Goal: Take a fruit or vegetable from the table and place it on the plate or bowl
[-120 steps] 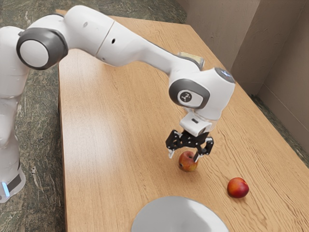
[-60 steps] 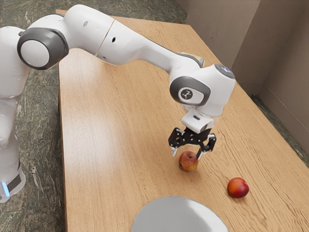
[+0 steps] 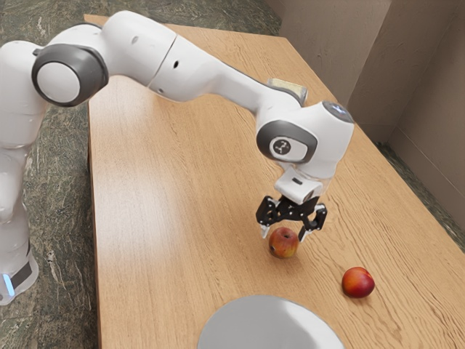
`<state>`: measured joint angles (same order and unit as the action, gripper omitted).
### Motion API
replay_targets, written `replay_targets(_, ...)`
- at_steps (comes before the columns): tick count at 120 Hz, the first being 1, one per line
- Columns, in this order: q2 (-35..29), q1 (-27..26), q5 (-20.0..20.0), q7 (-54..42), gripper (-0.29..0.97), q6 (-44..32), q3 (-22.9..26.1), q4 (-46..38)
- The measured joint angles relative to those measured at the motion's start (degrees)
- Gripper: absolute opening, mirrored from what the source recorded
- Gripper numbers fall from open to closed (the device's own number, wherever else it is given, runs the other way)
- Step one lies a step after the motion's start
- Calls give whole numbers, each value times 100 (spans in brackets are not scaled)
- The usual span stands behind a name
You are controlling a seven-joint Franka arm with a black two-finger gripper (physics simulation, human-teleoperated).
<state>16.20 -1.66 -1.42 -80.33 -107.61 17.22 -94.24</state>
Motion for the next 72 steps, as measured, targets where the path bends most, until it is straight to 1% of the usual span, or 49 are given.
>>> replay_targets(22, 22, 27, -5, 9, 68, -46, -88, 0)
replay_targets(72, 181, 14, -7, 33, 68, -164, -97, -9)
